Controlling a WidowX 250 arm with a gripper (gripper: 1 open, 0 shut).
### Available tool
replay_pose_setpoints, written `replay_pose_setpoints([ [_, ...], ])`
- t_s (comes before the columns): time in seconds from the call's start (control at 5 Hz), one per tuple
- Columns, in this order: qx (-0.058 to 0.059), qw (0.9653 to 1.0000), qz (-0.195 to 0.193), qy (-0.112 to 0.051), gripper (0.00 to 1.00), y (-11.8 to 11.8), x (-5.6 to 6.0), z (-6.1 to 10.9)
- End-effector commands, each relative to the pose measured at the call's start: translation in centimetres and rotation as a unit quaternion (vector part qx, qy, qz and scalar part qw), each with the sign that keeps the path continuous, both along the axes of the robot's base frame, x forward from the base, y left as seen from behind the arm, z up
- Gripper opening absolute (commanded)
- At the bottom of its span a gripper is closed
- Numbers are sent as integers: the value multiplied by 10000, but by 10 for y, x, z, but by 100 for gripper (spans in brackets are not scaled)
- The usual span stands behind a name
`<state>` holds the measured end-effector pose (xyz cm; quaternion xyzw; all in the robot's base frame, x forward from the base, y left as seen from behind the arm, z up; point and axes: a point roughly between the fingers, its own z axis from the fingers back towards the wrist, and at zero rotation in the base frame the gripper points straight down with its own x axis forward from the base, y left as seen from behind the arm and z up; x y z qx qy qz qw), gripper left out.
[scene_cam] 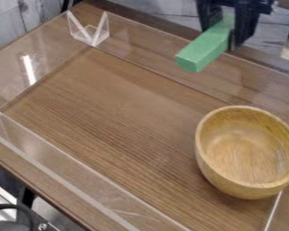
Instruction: Remove the green block from inside the brown bowl and put it on the table
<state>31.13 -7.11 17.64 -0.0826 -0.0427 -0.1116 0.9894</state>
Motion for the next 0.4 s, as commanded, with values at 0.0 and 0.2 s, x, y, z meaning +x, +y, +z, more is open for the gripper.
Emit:
replay_pose_setpoints([
  [0.0, -34, 9986, -116, -514, 0, -8, -3, 15],
  [0.2, 0, 9974, -185, -691, 0, -15, -6, 8],
])
